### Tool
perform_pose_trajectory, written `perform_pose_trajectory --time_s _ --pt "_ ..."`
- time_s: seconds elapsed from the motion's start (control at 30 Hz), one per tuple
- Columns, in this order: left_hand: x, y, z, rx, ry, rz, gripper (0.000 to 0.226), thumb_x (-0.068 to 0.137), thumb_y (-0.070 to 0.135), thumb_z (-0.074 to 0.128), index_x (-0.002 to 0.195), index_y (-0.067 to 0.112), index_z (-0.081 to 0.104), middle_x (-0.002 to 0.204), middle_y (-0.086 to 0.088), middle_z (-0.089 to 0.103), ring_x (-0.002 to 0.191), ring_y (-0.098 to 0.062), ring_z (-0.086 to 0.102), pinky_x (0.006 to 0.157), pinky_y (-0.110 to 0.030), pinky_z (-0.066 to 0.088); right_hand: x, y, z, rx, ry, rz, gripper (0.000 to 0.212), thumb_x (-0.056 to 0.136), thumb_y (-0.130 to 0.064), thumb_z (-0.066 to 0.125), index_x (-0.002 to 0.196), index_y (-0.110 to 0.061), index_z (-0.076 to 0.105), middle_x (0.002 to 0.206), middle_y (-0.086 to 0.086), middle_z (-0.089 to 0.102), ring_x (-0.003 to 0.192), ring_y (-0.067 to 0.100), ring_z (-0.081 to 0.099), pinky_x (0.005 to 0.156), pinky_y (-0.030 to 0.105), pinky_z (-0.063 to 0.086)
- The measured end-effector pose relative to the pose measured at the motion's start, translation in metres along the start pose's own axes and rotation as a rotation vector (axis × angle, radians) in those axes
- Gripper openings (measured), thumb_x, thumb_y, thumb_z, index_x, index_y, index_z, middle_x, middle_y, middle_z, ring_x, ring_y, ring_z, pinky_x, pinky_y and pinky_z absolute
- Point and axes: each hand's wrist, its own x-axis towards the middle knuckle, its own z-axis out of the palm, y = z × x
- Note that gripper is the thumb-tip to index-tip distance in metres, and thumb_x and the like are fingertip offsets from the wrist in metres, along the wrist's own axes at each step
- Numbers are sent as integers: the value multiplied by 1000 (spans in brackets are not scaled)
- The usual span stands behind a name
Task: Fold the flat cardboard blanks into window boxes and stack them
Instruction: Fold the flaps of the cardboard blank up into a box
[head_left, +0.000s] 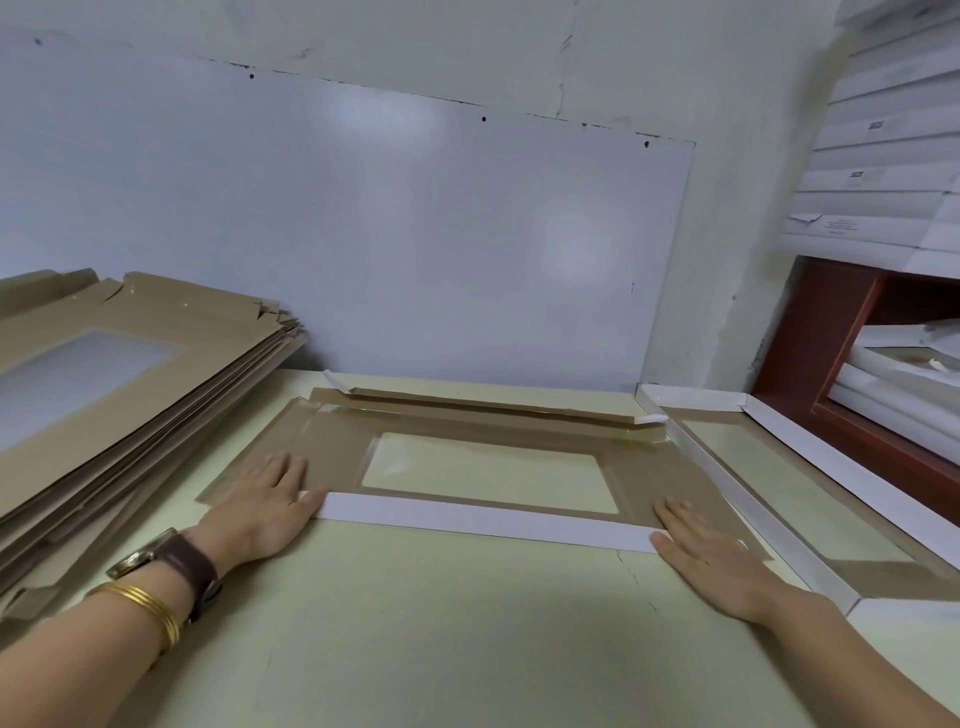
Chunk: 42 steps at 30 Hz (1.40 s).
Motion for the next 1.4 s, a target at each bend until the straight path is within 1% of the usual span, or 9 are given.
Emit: perform_pose_trajectory --time_s 0.2,0.4,0.53,0.63,0.87,1.03,1.2,1.3,1.4 --pt "-5 2 0 -12 40 -25 62 99 54 12 154 26 7 162 -4 1 149 -16 -4 119 -40 -2 0 1 2 -19 2 28 60 99 -59 14 153 -39 -1 162 -10 -10 148 7 -14 121 46 6" --pt "-15 9 -4 7 265 -4 53 94 54 11 128 29 43 136 5 44 136 -14 24 112 -44 11 -4 -5 1 -102 14 59 61 99 -58 11 154 -35 1 163 -6 -7 149 10 -9 122 36 7" --pt "-18 31 -8 -35 368 10 43 100 43 23 134 25 41 146 1 34 143 -20 12 113 -49 -2 -13 -19 0 -115 5 92 61 101 -55 11 156 -29 5 164 0 0 150 16 1 121 34 10" --pt "-27 59 -15 -13 379 137 55 94 48 22 143 24 34 151 -4 26 143 -25 14 115 -40 8 -22 -38 -2 -179 22 100 58 101 -52 11 152 -24 16 155 5 26 142 21 28 112 35 29" --pt "-59 139 -10 -183 252 384 52 98 38 37 147 23 27 151 -5 20 137 -23 15 113 -30 18 -43 -96 4 -434 112 111 53 102 -50 13 121 -18 51 118 2 61 109 21 58 77 33 38" --pt "-72 177 -5 -213 198 497 49 101 40 31 149 26 27 155 2 19 140 -21 14 115 -33 20 -49 -128 6 -480 103 56 58 103 -47 14 116 -17 62 118 4 63 108 22 59 75 32 35" --pt "-67 201 -6 -309 85 608 48 105 38 24 150 24 30 159 1 18 146 -15 6 114 -22 1 -47 -156 12 -480 97 -22 40 103 -37 24 114 -19 59 117 8 63 107 26 60 81 33 48" --pt "-60 211 -7 -379 41 619 45 106 31 22 137 14 49 147 -6 40 140 -19 25 106 -13 0 -39 -173 12 -454 78 -78 30 100 -22 39 122 -14 59 107 8 61 107 25 56 67 22 38" --pt "-54 214 -12 -423 -44 517 45 105 24 22 115 2 59 124 -13 57 120 -24 44 105 -19 14 -39 -182 6 -506 78 -159 31 97 -15 40 121 -12 60 124 9 59 115 26 55 67 27 30"
